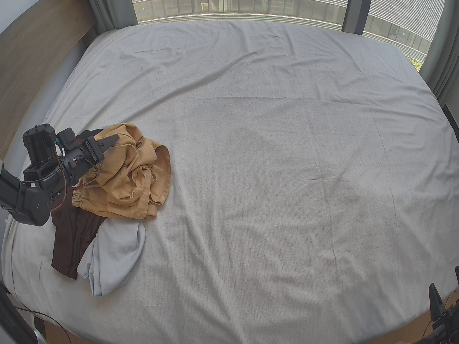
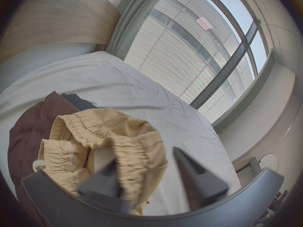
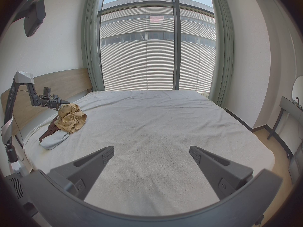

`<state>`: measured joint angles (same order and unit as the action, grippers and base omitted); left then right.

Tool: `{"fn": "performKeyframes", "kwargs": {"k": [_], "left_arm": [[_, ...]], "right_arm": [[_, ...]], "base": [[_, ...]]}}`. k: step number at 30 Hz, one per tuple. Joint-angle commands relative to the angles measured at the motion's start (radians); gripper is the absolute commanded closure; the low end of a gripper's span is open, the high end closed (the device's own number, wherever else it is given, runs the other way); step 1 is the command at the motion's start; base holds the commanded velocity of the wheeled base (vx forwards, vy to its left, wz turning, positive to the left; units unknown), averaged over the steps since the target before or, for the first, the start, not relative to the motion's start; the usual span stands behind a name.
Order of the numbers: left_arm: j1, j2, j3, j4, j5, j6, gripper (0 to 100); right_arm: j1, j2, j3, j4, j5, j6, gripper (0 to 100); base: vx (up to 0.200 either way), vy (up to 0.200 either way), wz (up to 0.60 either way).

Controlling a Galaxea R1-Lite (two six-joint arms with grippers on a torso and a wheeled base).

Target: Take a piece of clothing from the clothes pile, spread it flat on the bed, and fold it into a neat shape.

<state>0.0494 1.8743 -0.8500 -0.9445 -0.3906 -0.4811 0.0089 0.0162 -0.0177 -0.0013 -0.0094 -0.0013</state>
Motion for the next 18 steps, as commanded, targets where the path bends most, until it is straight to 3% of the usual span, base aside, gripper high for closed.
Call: {"fn": "performKeyframes", "kwargs": {"k": [1, 6, 13, 18], "left_arm": [[-0.002, 0.008, 0.005, 0.0, -0.001, -0.001, 100], [-0.016, -0.004, 0.009, -0.002, -0.005, -0.01, 100], [-0.095, -0.17, 0.057, -0.007, -0.011, -0.191, 100], [-0.163, -0.294, 0.14, -0.007, -0.013, -0.195, 100]], "right_arm": [[0.0, -0.016, 0.018, 0.0, 0.0, 0.0, 0], [0.0, -0.016, 0.018, 0.0, 0.0, -0.002, 0], [0.0, -0.016, 0.018, 0.0, 0.0, 0.0, 0], [0.0, -0.016, 0.018, 0.0, 0.0, 0.0, 0]], "base": [[0.0, 0.0, 0.0], [0.0, 0.0, 0.0], [0.0, 0.0, 0.0], [0.0, 0.0, 0.0]]}}
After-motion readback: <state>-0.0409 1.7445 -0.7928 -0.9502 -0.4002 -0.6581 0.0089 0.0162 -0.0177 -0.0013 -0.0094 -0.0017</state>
